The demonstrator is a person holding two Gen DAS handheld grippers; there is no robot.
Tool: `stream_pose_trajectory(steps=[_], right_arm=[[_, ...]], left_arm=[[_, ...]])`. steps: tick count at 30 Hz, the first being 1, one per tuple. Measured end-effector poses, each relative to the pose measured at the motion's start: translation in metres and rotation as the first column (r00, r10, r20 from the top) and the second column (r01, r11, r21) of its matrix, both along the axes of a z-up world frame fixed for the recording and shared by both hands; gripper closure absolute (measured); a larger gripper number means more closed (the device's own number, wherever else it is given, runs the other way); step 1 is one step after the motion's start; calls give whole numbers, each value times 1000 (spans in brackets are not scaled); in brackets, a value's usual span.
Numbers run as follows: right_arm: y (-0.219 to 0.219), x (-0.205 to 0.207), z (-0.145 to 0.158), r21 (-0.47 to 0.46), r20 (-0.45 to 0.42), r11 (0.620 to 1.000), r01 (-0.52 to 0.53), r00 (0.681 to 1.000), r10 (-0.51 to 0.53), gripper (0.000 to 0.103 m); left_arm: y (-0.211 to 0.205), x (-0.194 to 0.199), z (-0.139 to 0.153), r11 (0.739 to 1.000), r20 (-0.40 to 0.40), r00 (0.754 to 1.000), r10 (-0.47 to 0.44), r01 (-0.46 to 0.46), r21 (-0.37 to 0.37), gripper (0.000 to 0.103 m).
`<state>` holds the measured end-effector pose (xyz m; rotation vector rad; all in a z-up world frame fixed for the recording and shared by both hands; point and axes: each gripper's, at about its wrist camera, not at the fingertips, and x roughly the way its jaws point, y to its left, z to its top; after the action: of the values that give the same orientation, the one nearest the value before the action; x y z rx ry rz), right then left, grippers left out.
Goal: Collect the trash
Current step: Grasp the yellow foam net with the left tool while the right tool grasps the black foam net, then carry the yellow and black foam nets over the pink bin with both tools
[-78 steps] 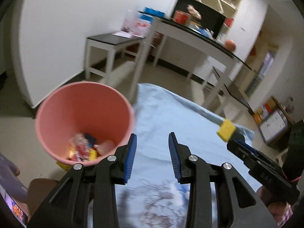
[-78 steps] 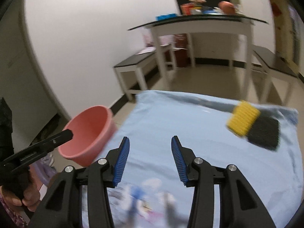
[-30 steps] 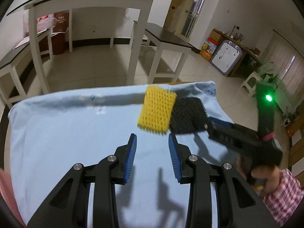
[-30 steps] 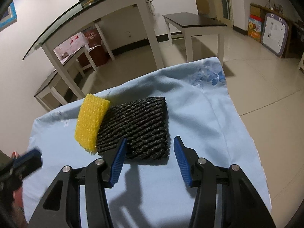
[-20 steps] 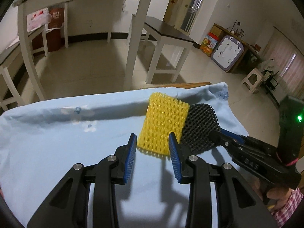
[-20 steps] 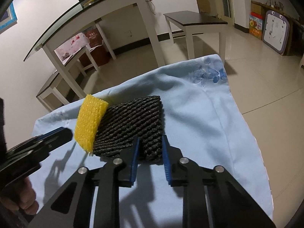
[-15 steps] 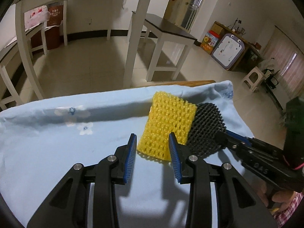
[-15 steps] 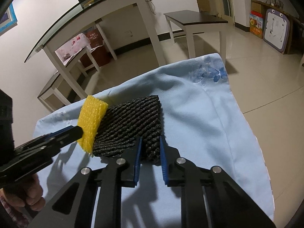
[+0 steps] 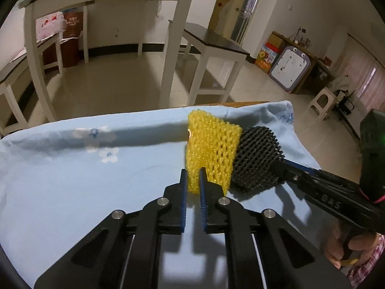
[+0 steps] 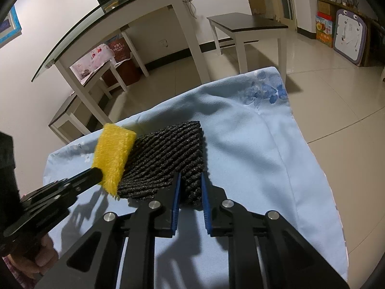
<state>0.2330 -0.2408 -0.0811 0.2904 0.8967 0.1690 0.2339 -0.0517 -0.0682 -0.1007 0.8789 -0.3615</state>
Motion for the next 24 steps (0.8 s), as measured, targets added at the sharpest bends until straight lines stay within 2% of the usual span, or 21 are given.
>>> stream_pose_trajectory(steps=[10, 16, 24], right_arm=[[7, -15, 14, -46, 34, 999, -25, 999, 27, 92], [14, -46, 38, -40, 81, 998, -55, 995, 58, 93], [33, -93, 67, -49, 149, 991, -123, 980, 129, 93]], left_arm=[[19, -56, 35, 996, 48, 995, 90, -91, 17, 95], [29, -96, 52, 987, 74, 985, 153, -157, 39, 95], [46, -143, 59, 972, 85, 970, 227, -232, 48, 95]])
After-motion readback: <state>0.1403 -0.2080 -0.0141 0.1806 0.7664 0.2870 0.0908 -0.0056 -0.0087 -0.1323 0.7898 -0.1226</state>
